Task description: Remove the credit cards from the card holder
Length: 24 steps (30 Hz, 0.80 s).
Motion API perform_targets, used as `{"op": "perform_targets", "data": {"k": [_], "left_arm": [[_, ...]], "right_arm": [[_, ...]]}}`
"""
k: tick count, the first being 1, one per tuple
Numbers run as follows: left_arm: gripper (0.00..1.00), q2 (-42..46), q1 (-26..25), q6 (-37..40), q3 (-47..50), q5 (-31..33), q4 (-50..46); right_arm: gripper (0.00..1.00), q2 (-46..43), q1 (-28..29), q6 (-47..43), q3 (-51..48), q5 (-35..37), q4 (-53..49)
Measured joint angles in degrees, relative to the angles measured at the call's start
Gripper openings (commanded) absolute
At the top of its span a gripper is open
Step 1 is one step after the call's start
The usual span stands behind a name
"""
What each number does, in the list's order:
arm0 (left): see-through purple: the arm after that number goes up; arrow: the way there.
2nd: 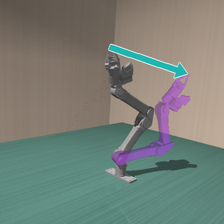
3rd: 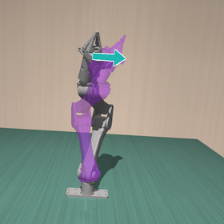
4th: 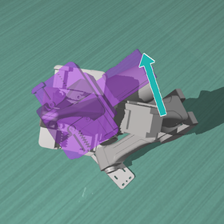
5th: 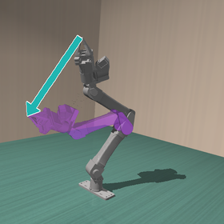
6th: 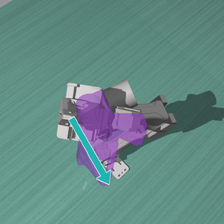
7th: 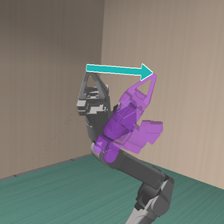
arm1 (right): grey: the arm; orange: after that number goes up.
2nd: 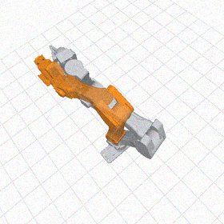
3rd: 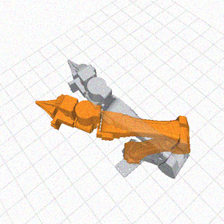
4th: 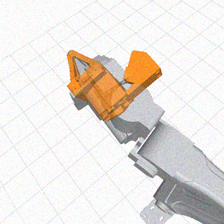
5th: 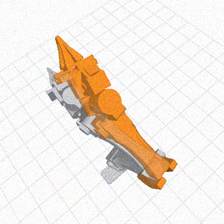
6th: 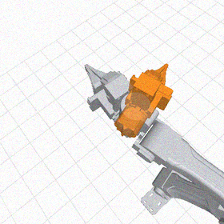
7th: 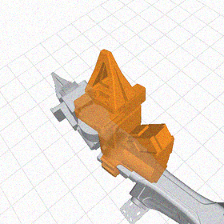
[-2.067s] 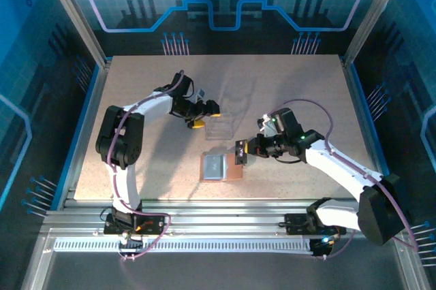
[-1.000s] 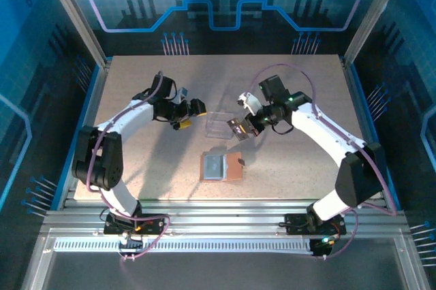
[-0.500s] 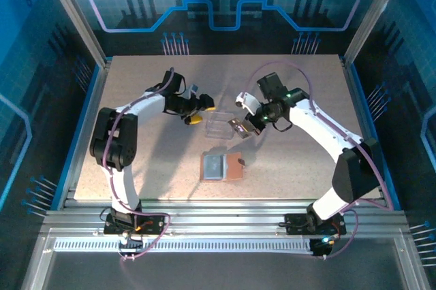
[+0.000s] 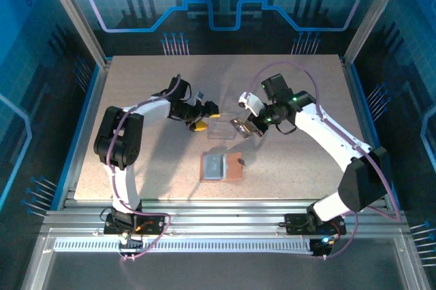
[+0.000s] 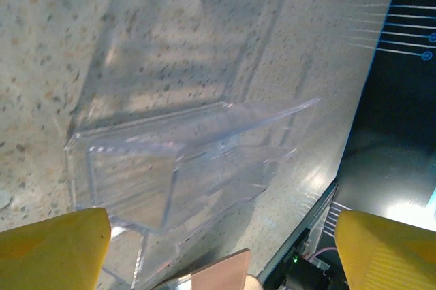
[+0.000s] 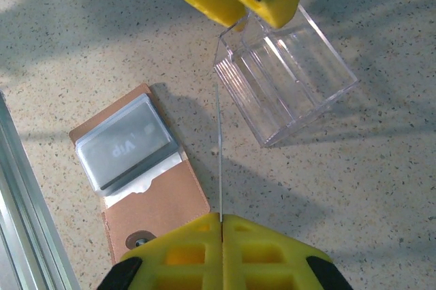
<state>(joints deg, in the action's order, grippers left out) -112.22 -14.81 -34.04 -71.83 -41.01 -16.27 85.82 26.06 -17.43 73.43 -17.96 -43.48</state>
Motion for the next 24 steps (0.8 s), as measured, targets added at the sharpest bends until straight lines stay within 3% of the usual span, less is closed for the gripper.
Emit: {"op": "perform_targets", "data": {"k": [8, 13, 24], "left_arm": [[0.86, 1.8, 0.0, -0.6, 1.9, 0.1, 0.1], [0.87, 7.3, 0.3, -0.3, 3.3, 1.8, -0.3], [0.87, 25.6, 3.6, 2.1, 14.6, 9.6, -5.1]], "right_arm": [[0.0, 0.4, 0.0, -2.1, 0.2, 0.4, -0.4], [0.0, 4.6, 0.0, -7.1, 3.7, 1.4, -2.2], [0.0, 19.6, 2.5, -21.9, 22.3, 1.8, -11.4]]}}
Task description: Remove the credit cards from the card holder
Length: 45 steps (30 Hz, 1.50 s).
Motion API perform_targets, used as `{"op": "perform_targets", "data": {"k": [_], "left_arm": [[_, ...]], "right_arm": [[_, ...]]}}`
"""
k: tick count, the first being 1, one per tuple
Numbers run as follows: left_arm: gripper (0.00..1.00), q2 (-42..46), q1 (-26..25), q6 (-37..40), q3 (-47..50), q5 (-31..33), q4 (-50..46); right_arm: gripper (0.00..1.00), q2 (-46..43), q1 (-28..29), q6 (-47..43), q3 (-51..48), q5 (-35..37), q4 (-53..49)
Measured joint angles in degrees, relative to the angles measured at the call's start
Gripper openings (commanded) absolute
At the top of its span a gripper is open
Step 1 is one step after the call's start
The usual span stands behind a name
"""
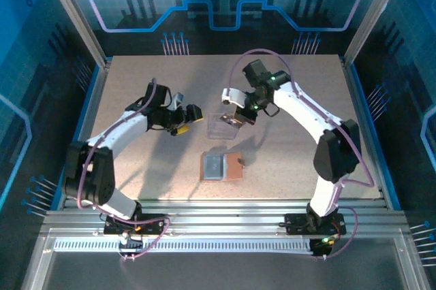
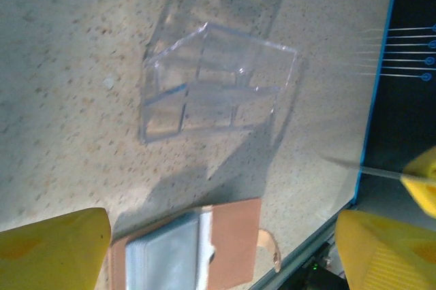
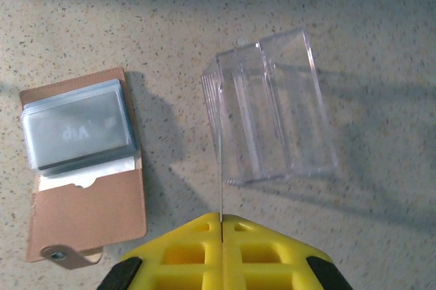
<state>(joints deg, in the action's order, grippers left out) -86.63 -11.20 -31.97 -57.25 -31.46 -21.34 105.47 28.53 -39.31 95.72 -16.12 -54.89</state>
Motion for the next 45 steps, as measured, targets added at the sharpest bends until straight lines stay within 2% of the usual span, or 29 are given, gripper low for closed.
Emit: {"op": "perform_targets", "data": {"k": [8, 16, 42, 45], "left_arm": [[0.87, 11.9, 0.0, 0.3, 9.0, 3.4, -1.5], [0.87, 19.4, 0.0, -2.2, 17.0, 3.4, -1.5], [0.87, 21.4, 0.0, -2.7, 20.8, 3.3, -1.3], [0.87, 21.4, 0.0, -2.7, 20.8, 3.2, -1.3]], "right_arm": [[0.0, 13.2, 2.4, -6.0, 15.3, 2.4, -8.8], [0.0, 20.7, 3.0, -7.8, 24.5, 4.6, -12.9], [0.0, 32.7, 5.6, -9.9, 33.4, 6.3, -20.9], [0.05, 32.9, 5.6, -9.8, 33.7, 6.5, -21.1]]}}
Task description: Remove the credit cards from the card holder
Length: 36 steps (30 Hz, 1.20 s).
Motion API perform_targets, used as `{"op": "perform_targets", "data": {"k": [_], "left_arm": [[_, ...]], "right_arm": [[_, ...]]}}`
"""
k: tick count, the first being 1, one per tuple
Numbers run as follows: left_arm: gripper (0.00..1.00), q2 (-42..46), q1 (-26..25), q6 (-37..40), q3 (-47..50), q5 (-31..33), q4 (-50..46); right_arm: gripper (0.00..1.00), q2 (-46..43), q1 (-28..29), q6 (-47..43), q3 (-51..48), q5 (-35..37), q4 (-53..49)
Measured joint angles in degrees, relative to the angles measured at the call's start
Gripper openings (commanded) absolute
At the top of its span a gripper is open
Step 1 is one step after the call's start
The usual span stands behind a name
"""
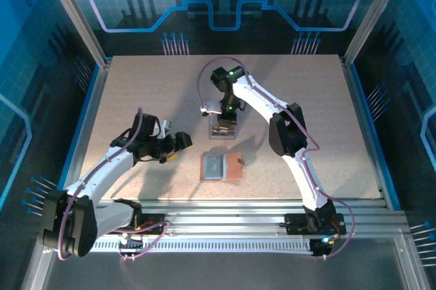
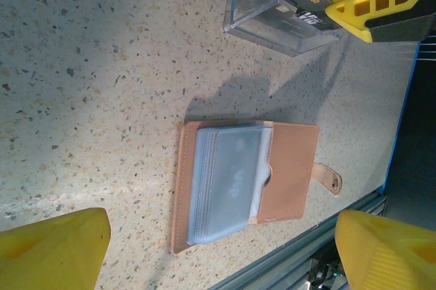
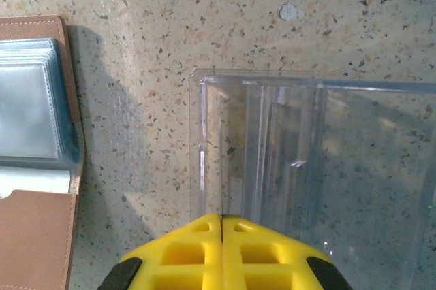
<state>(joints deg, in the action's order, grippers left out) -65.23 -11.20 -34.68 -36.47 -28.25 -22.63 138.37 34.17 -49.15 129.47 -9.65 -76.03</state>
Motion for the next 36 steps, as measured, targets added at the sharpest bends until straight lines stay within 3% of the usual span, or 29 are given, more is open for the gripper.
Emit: {"op": "perform_targets", "data": {"k": [10, 19, 26, 31, 36], "left_arm": [[0.87, 0.0, 0.0, 0.0, 0.0, 0.0, 0.0], [0.87, 0.0, 0.0, 0.0, 0.0, 0.0, 0.0], [0.87, -0.6, -0.1, -0.9, 0.0, -0.1, 1.2], [0.87, -2.0, -0.7, -1.7, 0.0, -0.2, 2.6], [0.86, -3.8, -1.6, -2.9, 0.0, -0.5, 5.0]], "right_arm": [[0.28, 0.0, 0.0, 1.0, 0.0, 0.7, 1.0], [0.31, -4.1, 0.4, 1.8, -4.4, 3.9, 6.0], [0.31, -14.6, 1.7, 4.3, -13.6, 6.9, 13.0], [0.32, -23.5, 3.9, 10.0, -22.8, 7.3, 19.0], [0.32, -30.9, 6.3, 22.0, -31.9, 6.1, 26.1]]}}
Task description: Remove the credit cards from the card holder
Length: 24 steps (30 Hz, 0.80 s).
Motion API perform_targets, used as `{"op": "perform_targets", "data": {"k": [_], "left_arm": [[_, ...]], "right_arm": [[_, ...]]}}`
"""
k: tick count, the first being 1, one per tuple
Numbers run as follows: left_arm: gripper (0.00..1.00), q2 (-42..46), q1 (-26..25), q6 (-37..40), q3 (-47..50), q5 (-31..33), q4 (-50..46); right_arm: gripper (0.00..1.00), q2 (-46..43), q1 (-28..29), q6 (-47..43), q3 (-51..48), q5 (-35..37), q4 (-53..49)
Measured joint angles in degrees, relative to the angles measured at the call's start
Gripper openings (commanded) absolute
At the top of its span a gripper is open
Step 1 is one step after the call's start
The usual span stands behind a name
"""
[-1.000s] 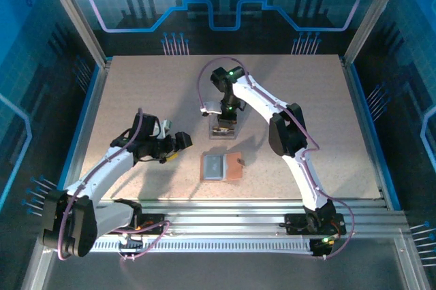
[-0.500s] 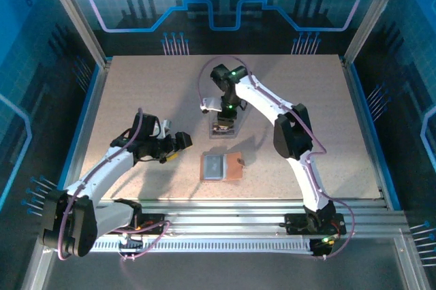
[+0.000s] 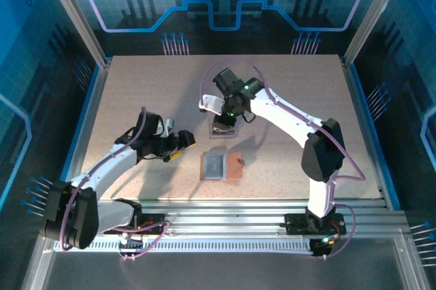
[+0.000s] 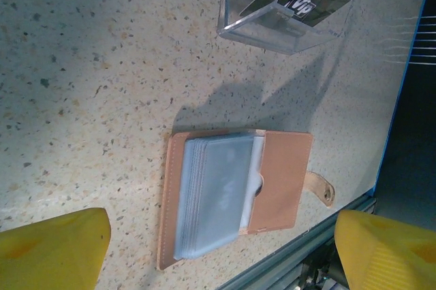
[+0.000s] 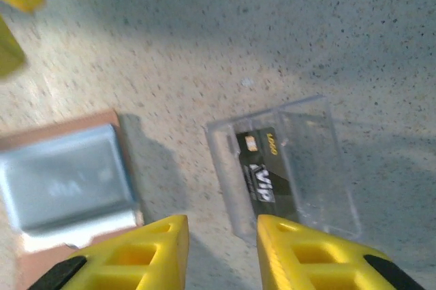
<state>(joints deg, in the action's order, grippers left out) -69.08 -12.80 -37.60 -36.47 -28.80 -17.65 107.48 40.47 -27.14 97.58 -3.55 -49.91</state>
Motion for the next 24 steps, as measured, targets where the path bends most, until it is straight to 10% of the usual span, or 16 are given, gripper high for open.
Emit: {"op": "perform_targets", "data": {"k": [11, 24], "left_arm": [[0.82, -3.4, -1.2, -1.5, 0.0, -0.2, 3.2], [0.4, -6.8, -4.1, -3.6, 0.0, -1.0, 6.3]], "right_arm": [[0.24, -11.2, 2.4, 38.6, -20.2, -5.6, 15.5], [0.23, -13.1, 7.2, 59.2, -28.9, -11.6, 20.7]]}}
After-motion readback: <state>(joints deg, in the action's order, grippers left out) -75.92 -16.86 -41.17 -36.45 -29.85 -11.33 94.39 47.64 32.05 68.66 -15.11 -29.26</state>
